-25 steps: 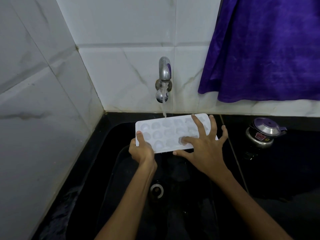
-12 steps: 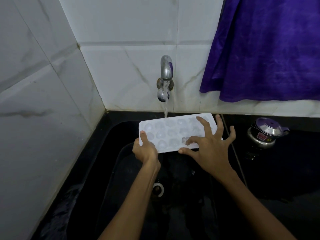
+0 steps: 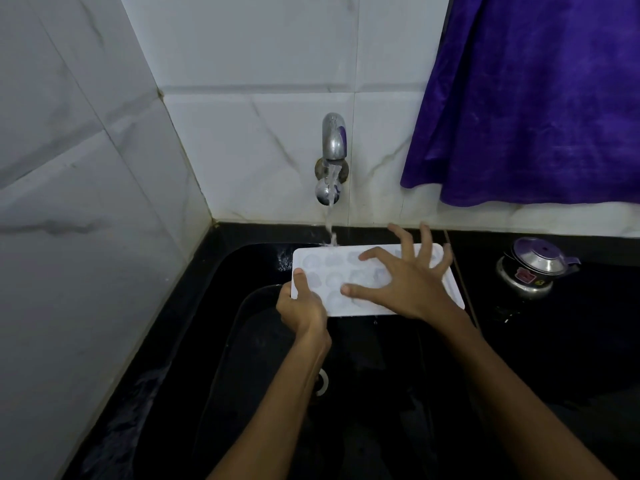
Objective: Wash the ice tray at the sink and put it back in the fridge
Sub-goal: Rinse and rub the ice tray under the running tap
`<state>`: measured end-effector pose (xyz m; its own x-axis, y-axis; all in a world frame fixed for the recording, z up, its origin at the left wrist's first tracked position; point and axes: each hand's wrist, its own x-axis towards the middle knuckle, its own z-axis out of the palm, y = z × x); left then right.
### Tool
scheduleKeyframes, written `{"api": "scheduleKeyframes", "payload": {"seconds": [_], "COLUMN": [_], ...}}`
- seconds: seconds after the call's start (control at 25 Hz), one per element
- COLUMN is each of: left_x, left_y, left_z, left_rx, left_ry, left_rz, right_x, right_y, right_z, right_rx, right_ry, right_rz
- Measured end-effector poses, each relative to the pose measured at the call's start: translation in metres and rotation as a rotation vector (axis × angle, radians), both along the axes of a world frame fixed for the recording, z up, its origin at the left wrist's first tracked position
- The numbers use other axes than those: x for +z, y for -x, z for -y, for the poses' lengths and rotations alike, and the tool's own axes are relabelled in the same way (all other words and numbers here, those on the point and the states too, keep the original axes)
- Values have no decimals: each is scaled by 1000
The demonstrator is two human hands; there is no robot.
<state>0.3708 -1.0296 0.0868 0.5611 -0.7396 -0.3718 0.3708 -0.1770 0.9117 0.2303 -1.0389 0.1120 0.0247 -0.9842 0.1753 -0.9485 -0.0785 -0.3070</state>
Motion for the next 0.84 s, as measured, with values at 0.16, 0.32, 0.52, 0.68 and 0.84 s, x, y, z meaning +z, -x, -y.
{"api": "scheduleKeyframes", "payload": {"seconds": [0.16, 0.32, 0.52, 0.68, 0.84], "left_x": [-4, -6, -7, -7, -8], "left_y": [-4, -14, -16, -15, -15], "left_z": [-3, -5, -4, -4, -4], "left_rx": [8, 36, 41, 50, 40], "left_ry": [-8, -5, -11, -11, 16], "left_rz": [14, 32, 51, 36, 9], "right_x": [-5, -4, -4, -5, -6], "right_y": [-21, -30, -35, -29, -23], "right_z": [14, 12, 12, 10, -5], "right_rx": [85, 107, 140, 147, 125], "right_ry": [32, 130, 152, 110, 185], "right_rz": [-189, -236, -247, -231, -92]}}
